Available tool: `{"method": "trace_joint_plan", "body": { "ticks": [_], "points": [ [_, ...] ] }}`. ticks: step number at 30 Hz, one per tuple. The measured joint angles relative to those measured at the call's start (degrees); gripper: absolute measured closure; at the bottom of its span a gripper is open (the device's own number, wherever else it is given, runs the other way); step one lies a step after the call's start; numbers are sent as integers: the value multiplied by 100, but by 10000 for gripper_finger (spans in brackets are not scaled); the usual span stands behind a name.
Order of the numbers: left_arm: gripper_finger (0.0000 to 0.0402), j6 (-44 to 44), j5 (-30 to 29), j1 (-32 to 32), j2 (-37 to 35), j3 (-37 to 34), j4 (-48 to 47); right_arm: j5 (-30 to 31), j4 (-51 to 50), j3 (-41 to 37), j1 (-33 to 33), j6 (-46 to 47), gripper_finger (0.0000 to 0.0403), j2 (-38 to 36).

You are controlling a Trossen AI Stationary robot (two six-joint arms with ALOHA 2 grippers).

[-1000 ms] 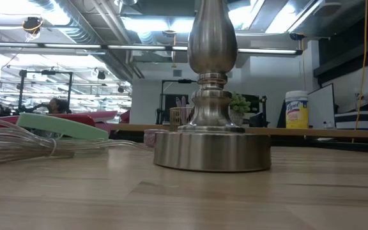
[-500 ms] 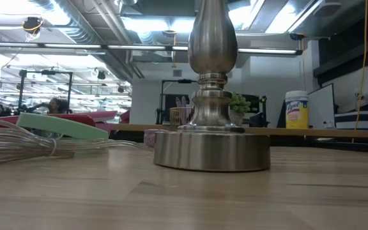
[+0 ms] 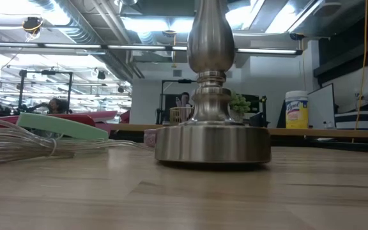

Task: Screw lightbulb
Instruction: Remove the lightbulb from the lamp

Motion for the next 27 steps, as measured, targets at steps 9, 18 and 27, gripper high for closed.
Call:
{"method": "trace_joint_plan", "body": {
  "ticks": [9,18,27],
  "points": [
    [399,0,-70,-30,-3,0,22,89,-7,0,4,0,389,0],
    [399,174,-516,-28,-4,0,87,-176,2,0,96,3,389,0],
    [399,406,-665,36,-6,0,279,-112,41,0,398,-331,389,-2]
  ]
}}
